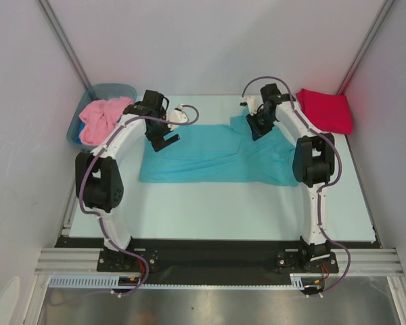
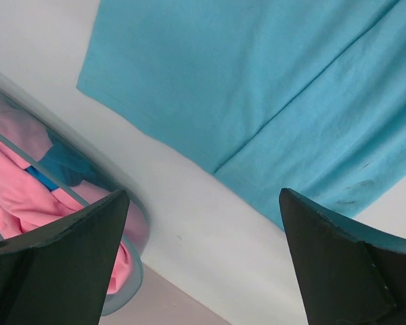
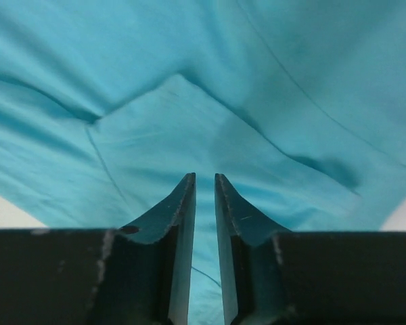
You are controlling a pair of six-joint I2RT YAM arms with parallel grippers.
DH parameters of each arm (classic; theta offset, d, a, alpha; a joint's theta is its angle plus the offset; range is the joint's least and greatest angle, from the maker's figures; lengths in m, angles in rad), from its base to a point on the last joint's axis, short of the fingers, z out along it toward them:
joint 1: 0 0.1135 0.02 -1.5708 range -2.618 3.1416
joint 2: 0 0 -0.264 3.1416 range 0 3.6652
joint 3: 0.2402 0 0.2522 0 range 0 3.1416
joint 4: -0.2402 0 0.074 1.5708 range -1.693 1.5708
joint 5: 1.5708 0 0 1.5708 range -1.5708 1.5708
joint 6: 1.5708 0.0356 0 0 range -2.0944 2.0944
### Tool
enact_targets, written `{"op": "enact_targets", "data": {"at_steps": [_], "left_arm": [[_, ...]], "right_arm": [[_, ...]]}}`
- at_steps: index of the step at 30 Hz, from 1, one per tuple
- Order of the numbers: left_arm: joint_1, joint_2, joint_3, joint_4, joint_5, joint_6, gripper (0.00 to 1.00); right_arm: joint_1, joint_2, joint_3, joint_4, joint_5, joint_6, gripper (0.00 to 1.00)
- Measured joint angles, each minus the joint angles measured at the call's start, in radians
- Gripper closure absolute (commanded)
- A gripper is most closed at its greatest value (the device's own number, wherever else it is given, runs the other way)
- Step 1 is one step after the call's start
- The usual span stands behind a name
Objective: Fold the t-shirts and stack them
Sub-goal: Fold the tshirt
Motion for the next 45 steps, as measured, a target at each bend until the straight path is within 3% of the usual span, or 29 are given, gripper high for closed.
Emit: {"op": "enact_targets", "data": {"at_steps": [21, 45], "left_arm": [[-0.035, -0.048, -0.06, 0.006, -0.042, 0.003, 0.0], [-0.05, -0.048, -0.06, 0.015, -0.041, 0.003, 0.0]], "right_arm": [[0.108, 0.095, 0.042, 0.04, -0.06, 0.076, 0.62], [0.106, 0.142, 0.053, 0.117, 0.008, 0.106, 0.64]]}}
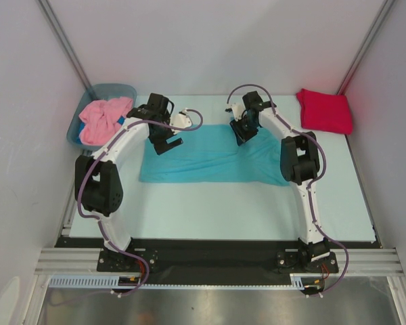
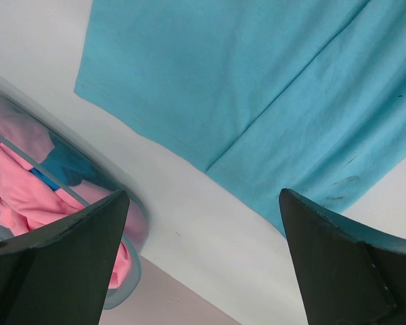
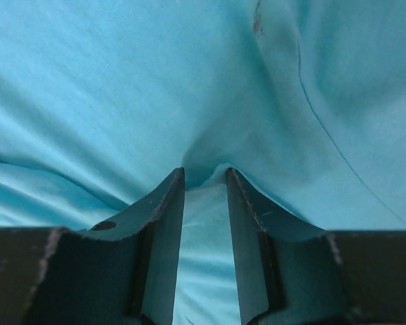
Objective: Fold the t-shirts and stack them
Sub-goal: Fold the tshirt
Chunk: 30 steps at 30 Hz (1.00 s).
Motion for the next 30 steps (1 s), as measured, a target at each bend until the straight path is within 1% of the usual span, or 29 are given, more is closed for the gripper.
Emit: {"op": "enact_targets", "data": {"at_steps": [6, 9, 10, 11, 13, 14, 23, 30], "left_arm": [[-0.001, 0.0, 0.0, 0.002, 0.0, 0.0, 0.0], [-0.002, 0.0, 0.0, 0.002, 0.0, 0.0, 0.0], [-0.002, 0.0, 0.0, 0.002, 0.0, 0.0, 0.0], [-0.003, 0.0, 0.0, 0.002, 0.0, 0.0, 0.0], [-0.005, 0.0, 0.0, 0.003, 0.0, 0.0, 0.0], [-0.006, 0.0, 0.0, 0.003, 0.0, 0.0, 0.0], [-0.013, 0.0, 0.0, 0.004, 0.0, 0.0, 0.0], [-0.014, 0.0, 0.0, 0.007, 0.0, 0.0, 0.0]], "right_arm": [[0.0, 0.0, 0.001, 0.014, 0.004, 0.015, 0.7], [0.0, 0.0, 0.001, 0.022, 0.005, 0.022, 0.79], [0.0, 0.0, 0.001, 0.025, 0.005, 0.023, 0.83], [0.0, 0.0, 0.001, 0.027, 0.005, 0.023, 0.9], [0.0, 0.0, 0.001, 0.031, 0.006, 0.025, 0.95], [0.0, 0.0, 0.001, 0.031, 0.006, 0.027, 0.99], [0.0, -0.003, -0.004, 0.039, 0.0, 0.046, 1.0], [0.0, -0.055, -0.045, 0.043, -0.017, 0.049, 1.0]]}}
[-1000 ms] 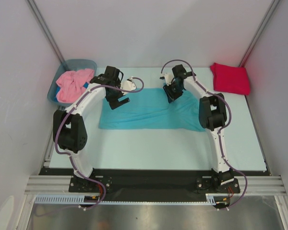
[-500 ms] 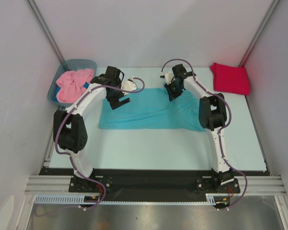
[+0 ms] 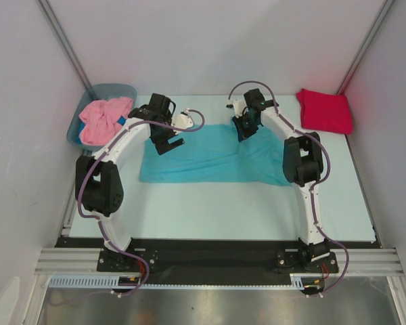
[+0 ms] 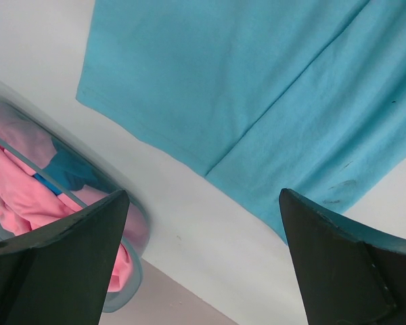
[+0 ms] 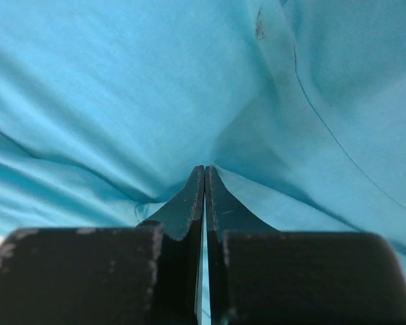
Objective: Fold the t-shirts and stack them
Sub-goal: Fold the tshirt
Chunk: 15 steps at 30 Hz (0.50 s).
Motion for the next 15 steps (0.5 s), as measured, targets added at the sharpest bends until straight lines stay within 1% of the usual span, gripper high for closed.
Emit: {"op": "enact_targets", "data": {"at_steps": [9, 15], "left_arm": [[-0.008, 0.0, 0.0, 0.0, 0.0, 0.0, 0.0], [-0.011, 0.002, 0.0, 0.0, 0.0, 0.0, 0.0]], "right_arm": [[0.006, -0.052, -0.013, 0.0, -0.019, 0.0, 1.0], [0.018, -0.058, -0.013, 0.0, -0.031, 0.0, 1.0]]}}
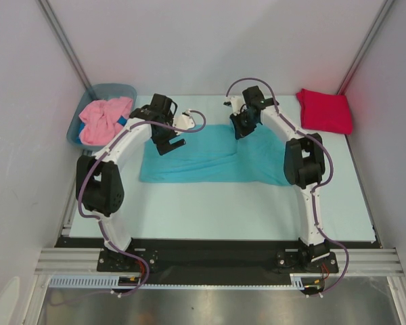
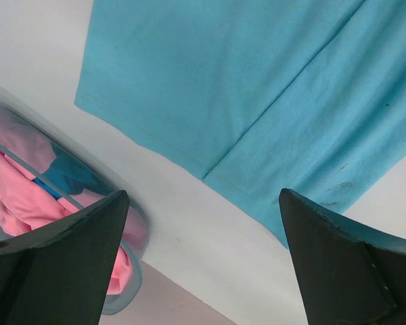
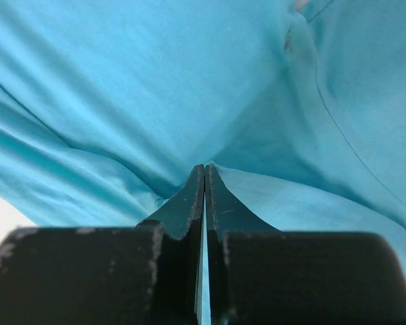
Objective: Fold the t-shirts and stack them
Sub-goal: Fold the tshirt
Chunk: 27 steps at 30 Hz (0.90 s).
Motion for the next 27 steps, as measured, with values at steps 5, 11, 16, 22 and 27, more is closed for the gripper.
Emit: {"op": "enact_targets", "data": {"at_steps": [5, 11, 16, 22, 27], "left_arm": [[-0.002, 0.002, 0.0, 0.0, 0.0, 0.0, 0.0], [-0.002, 0.004, 0.001, 0.0, 0.0, 0.0, 0.0], [-0.005, 0.01, 0.001, 0.001, -0.001, 0.0, 0.0], [-0.01, 0.011, 0.001, 0.002, -0.001, 0.0, 0.0], [-0.01, 0.011, 0.001, 0.003, -0.001, 0.0, 0.0]], "right_arm": [[0.006, 0.0, 0.0, 0.0, -0.003, 0.0, 1.0], [0.008, 0.0, 0.0, -0.001, -0.002, 0.0, 0.91], [0.01, 0.0, 0.0, -0.002, -0.002, -0.003, 1.0], [0.014, 0.0, -0.001, -0.003, -0.002, -0.004, 1.0], [0.021, 0.0, -0.005, -0.003, -0.002, -0.004, 1.0]]}}
